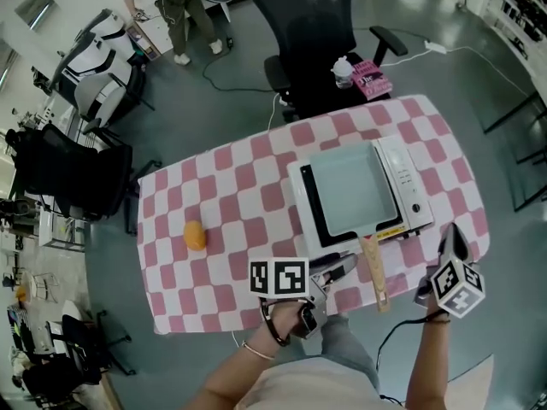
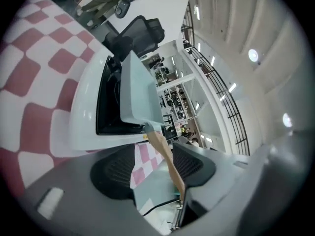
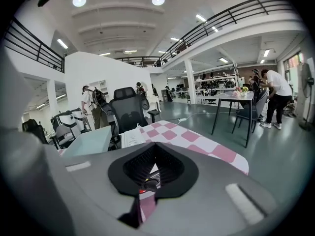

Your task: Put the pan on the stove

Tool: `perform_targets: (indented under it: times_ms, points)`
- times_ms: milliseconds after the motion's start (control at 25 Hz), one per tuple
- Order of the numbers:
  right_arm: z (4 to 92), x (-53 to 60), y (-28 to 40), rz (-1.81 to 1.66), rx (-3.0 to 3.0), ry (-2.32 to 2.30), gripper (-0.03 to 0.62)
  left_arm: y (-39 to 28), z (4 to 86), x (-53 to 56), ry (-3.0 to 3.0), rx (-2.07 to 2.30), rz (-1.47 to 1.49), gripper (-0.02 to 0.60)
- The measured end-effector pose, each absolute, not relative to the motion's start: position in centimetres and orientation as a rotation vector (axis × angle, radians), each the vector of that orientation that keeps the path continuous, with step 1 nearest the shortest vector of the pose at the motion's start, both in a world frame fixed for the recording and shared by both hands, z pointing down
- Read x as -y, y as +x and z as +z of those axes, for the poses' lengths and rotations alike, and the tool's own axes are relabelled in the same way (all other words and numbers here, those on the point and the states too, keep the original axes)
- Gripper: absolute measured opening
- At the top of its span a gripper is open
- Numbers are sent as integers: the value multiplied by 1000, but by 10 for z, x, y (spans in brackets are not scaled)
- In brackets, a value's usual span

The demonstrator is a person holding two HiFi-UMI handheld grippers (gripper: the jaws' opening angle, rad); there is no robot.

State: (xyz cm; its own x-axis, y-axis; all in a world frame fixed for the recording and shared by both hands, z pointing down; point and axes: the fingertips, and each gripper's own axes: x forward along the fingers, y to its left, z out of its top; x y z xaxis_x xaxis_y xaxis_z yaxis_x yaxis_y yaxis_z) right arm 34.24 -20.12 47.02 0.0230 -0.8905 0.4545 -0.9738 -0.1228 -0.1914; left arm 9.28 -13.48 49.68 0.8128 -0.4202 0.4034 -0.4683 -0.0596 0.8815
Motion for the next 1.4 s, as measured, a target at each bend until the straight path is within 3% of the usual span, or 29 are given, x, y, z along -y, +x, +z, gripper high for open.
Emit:
perform_targets:
  times_ms: [600,760,1080,1400]
  points:
    - [403,167,325,534,1940,2223,9,-26,379,192,2469,1456,405,215]
    - [379,151,326,484,1933,2288,9,-52,354,204,2493,1637,341,166]
    - [346,123,314,368,1919,2428,9,-92,335,222,2427,1859,197,8]
    - [335,92,302,306,1866,2500,9,-109,328,219,2425,1855,107,-3]
